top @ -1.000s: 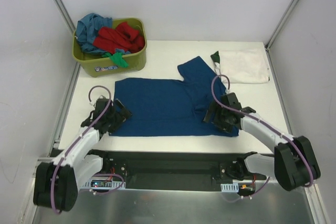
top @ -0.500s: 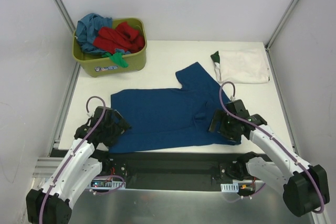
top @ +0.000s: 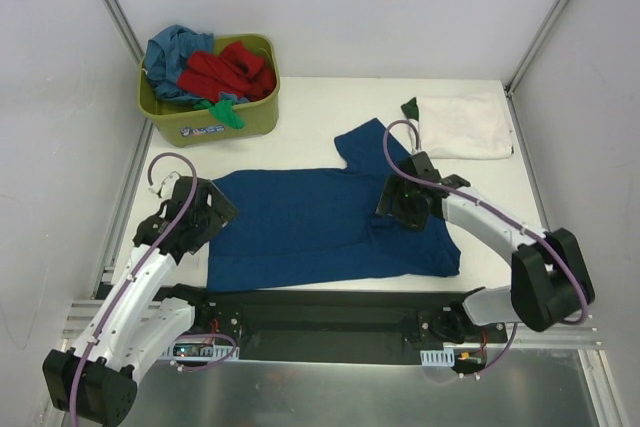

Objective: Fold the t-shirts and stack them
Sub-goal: Fold the flattened tshirt in 1/3 of the way

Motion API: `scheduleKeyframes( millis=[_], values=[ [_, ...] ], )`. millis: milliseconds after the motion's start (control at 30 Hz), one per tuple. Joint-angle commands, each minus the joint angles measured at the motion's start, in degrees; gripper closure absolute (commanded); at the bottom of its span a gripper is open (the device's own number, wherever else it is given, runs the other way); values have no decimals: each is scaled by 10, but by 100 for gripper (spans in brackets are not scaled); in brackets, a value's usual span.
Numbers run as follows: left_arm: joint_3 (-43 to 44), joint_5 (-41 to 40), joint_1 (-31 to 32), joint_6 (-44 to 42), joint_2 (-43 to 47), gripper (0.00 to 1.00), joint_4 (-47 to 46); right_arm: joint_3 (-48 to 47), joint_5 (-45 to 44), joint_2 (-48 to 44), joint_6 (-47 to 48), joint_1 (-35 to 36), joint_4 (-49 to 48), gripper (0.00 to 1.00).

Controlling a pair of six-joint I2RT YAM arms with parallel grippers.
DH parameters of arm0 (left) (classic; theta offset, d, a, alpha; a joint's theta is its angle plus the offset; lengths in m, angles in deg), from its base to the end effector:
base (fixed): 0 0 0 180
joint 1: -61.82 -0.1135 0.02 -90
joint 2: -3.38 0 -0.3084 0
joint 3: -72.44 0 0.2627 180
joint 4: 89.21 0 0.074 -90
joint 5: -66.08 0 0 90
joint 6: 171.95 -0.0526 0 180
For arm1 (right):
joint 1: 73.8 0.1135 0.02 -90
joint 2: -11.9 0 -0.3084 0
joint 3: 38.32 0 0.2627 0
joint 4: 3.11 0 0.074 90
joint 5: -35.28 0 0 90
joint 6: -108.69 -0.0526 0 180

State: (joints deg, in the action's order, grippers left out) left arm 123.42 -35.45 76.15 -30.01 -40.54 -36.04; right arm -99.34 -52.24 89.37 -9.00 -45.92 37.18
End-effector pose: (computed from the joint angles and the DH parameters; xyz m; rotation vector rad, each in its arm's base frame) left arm 0.1437 -0.0258 0.2692 -0.8575 2.2184 -0.3225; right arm 0.2415 0.1303 0.2343 -0.0213 2.6170 0.4145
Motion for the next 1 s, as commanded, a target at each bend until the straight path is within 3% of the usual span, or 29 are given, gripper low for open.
scheduleKeyframes(
  millis=[0, 100, 167, 267, 367, 500, 667, 767, 800, 833, 900, 967],
  values=[
    [21, -47, 4, -15, -7, 1, 16, -45, -19, 54, -30, 9, -16, 31],
    [19, -53, 4, -12, -10, 0, 15, -67, -21, 94, -27, 8, -14, 46],
    [19, -56, 4, -12, -13, 1, 15, -79, -48, 115, -24, 13, -15, 67],
    [20, -60, 4, -12, -13, 1, 15, -115, -87, 139, -9, 24, -1, 87],
    [20, -60, 4, -12, -13, 1, 15, -149, -100, 165, 16, 32, 0, 98],
    [19, -60, 4, -12, -12, 0, 16, -185, -69, 197, 46, 42, -19, 99],
    [20, -59, 4, -12, -7, 1, 16, -272, -50, 261, 112, 78, 23, 83],
    [19, -60, 4, -13, -4, 1, 15, -299, -60, 285, 134, 103, 54, 65],
    [19, -60, 4, -13, -4, 1, 15, -306, -61, 288, 136, 111, 58, 47],
    [19, -60, 4, -13, -3, 1, 15, -307, -63, 286, 137, 115, 61, 37],
    [19, -60, 4, -12, -5, 1, 15, -303, -70, 277, 142, 123, 62, 27],
    [19, -57, 4, -12, -11, 1, 15, -295, -83, 251, 145, 127, 63, 22]
  ],
)
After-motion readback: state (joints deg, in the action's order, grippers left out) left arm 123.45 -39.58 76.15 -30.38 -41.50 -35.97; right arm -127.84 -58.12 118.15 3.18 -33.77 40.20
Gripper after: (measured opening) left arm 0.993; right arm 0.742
